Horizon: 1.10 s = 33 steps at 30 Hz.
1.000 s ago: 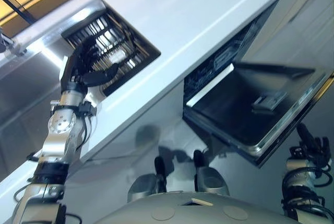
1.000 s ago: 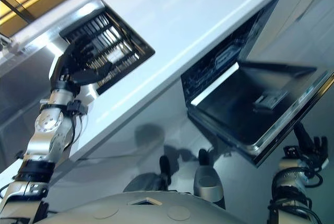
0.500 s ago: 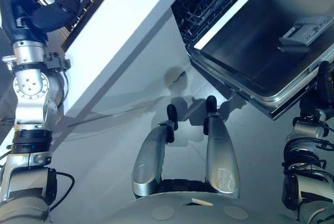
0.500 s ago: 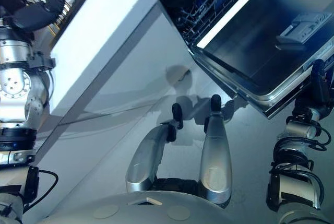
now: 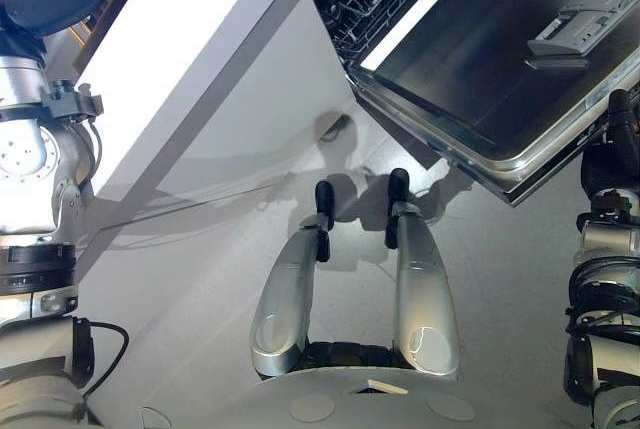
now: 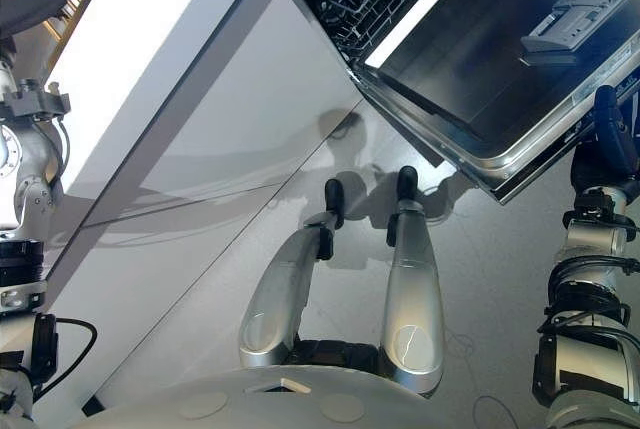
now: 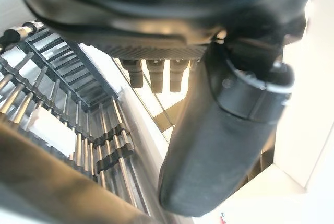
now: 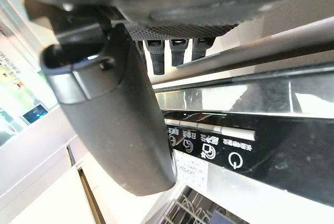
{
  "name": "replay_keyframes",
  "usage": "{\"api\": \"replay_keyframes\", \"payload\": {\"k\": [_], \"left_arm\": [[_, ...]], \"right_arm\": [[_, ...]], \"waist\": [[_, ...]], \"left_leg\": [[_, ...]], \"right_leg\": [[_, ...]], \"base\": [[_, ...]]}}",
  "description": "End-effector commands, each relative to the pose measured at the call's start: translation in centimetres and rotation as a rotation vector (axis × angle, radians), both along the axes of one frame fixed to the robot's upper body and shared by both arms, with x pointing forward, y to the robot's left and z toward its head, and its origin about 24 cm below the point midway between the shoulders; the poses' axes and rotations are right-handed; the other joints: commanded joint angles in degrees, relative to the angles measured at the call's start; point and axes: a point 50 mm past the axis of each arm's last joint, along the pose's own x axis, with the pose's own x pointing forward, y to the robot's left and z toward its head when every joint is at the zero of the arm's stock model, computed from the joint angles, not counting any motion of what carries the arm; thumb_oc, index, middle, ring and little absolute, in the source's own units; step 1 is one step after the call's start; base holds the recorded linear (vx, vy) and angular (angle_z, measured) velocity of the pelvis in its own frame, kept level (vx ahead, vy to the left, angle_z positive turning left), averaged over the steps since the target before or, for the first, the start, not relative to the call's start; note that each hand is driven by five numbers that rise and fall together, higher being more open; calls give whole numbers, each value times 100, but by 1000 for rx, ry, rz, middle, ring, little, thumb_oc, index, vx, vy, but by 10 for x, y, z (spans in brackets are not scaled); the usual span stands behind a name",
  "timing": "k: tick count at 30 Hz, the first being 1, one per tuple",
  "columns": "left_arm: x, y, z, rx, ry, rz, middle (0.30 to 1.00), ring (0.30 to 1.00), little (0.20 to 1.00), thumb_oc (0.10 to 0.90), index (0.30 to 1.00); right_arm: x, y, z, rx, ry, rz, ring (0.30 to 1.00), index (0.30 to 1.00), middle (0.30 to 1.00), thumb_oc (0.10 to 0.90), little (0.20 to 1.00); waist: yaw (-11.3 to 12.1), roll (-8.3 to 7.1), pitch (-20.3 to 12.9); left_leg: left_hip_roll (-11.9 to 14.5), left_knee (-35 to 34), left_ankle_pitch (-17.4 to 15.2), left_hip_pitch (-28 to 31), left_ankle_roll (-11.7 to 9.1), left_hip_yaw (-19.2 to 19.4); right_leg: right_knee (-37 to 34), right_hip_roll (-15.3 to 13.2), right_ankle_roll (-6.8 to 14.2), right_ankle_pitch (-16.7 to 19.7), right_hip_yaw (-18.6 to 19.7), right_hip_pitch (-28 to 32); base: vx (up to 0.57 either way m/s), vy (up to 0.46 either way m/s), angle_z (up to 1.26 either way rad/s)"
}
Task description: Pick up plates and place into dishwasher.
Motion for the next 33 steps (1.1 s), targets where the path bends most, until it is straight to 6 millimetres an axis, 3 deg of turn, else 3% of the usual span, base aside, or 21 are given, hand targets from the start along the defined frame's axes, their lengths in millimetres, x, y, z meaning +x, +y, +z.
{"api": "replay_keyframes", "payload": {"k": [1, 3, 8, 14, 21, 24, 27, 30, 33], "left_arm": [[19, -54, -34, -71, 23, -175, 900, 900, 900, 800, 900], [19, -51, -31, -50, 17, -145, 900, 900, 900, 800, 900], [18, -40, -17, -20, -13, -84, 900, 900, 900, 800, 900], [5, -6, 19, 24, -108, 19, 900, 900, 900, 800, 900], [-9, 13, 30, 61, -151, 84, 900, 900, 900, 800, 900], [-11, 14, 31, 80, -143, 79, 900, 900, 900, 800, 900], [-14, 13, 27, 104, -120, 77, 900, 900, 900, 800, 900], [-21, 14, 16, 99, -102, 71, 900, 900, 900, 800, 900], [-31, 9, -9, 99, -71, 59, 900, 900, 900, 800, 900]], "right_arm": [[53, 212, 147, -382, -733, 1036, 900, 900, 900, 800, 900], [35, 240, 171, -461, -872, 1108, 900, 900, 900, 800, 900], [16, 260, 189, -545, -989, 1151, 900, 900, 900, 800, 900], [6, 265, 206, -532, -1050, 1147, 900, 900, 900, 800, 900], [5, 271, 208, -563, -1041, 1146, 900, 900, 900, 800, 900], [11, 263, 208, -568, -982, 1001, 900, 900, 900, 800, 900], [27, 231, 196, -678, -775, 642, 900, 900, 900, 800, 900], [33, 200, 168, -752, -604, 480, 900, 900, 900, 800, 900], [28, 175, 112, -750, -384, 409, 900, 900, 900, 800, 900]], "waist": [[104, -475, -15], [157, -555, -15], [219, -609, -15], [369, -552, -15], [469, -428, -16], [465, -428, -25], [421, -474, -150], [345, -531, -357], [250, -622, -689]], "left_leg": [[-217, 425, 248, -277, 121, 320], [-236, 414, 194, -198, 146, 317], [-278, 294, 251, -20, 197, 317], [-381, -159, 416, 492, 248, 262], [-436, -604, 526, 872, 269, 223], [-449, -712, 526, 978, 285, 202], [-438, -823, 469, 1174, 289, 191], [-404, -1008, 512, 1353, 289, 208], [-355, -1278, 511, 1711, 281, 208]], "right_leg": [[141, 210, 13, 40, 98, 372], [41, 201, 44, 62, 62, 500], [-180, 157, 83, 215, 40, 711], [-668, 39, 161, 399, -97, 1240], [-1109, -51, 211, 519, -180, 1626], [-1184, -45, 217, 522, -179, 1711], [-1246, -33, 233, 473, -180, 1865], [-1422, -3, 233, 526, -140, 2021], [-1663, 32, 244, 527, -87, 2364]], "base": [[-6, 29, -34], [-9, 36, -34], [12, 37, -47], [39, 44, 54], [22, 62, 45], [-6, 36, 39], [33, 48, 2], [56, 85, 2], [136, 79, 6]]}}
